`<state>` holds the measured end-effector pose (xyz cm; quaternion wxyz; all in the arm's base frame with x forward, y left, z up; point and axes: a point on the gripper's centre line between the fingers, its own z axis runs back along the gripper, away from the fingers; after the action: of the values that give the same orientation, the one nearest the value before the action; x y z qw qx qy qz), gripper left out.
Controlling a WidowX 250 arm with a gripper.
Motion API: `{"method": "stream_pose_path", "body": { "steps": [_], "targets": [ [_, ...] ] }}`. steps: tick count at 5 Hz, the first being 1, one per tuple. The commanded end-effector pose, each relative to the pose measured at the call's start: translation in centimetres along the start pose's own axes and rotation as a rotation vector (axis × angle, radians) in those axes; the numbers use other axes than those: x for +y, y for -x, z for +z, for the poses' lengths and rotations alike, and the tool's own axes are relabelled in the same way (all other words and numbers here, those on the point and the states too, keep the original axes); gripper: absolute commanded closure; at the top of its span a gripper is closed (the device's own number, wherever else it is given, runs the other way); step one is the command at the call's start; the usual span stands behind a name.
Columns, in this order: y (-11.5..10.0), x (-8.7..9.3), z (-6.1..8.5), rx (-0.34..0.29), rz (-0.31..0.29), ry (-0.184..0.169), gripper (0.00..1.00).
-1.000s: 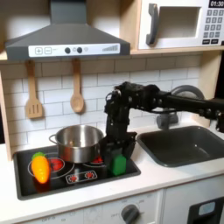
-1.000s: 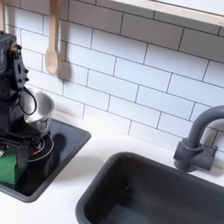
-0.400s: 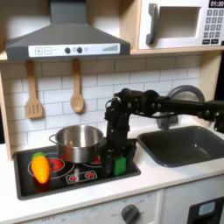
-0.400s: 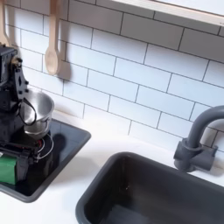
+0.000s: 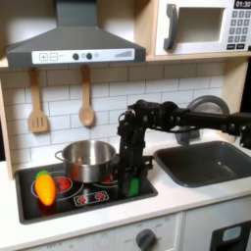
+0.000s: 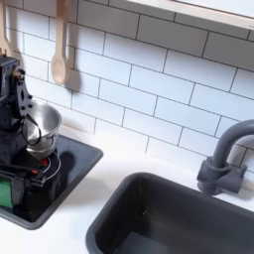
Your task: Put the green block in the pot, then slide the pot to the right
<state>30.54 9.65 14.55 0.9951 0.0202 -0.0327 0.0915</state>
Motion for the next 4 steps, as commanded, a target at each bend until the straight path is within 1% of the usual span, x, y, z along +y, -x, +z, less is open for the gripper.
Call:
{"method": "stream_pose_path", "body": {
  "steps": [1, 2, 3, 4],
  "targets": [
    [0.2, -0.2, 0.4, -0.001, -0.002, 0.007, 1.0],
    [0.6, -0.2, 0.8, -0.004, -0.027, 0.009, 1.0],
    [1.0, -0.2, 1.6, -0.011, -0.045, 0.018, 1.0],
    [1.6, -0.4, 2.9, -0.035, -0.075, 0.021, 1.0]
  ]
}}
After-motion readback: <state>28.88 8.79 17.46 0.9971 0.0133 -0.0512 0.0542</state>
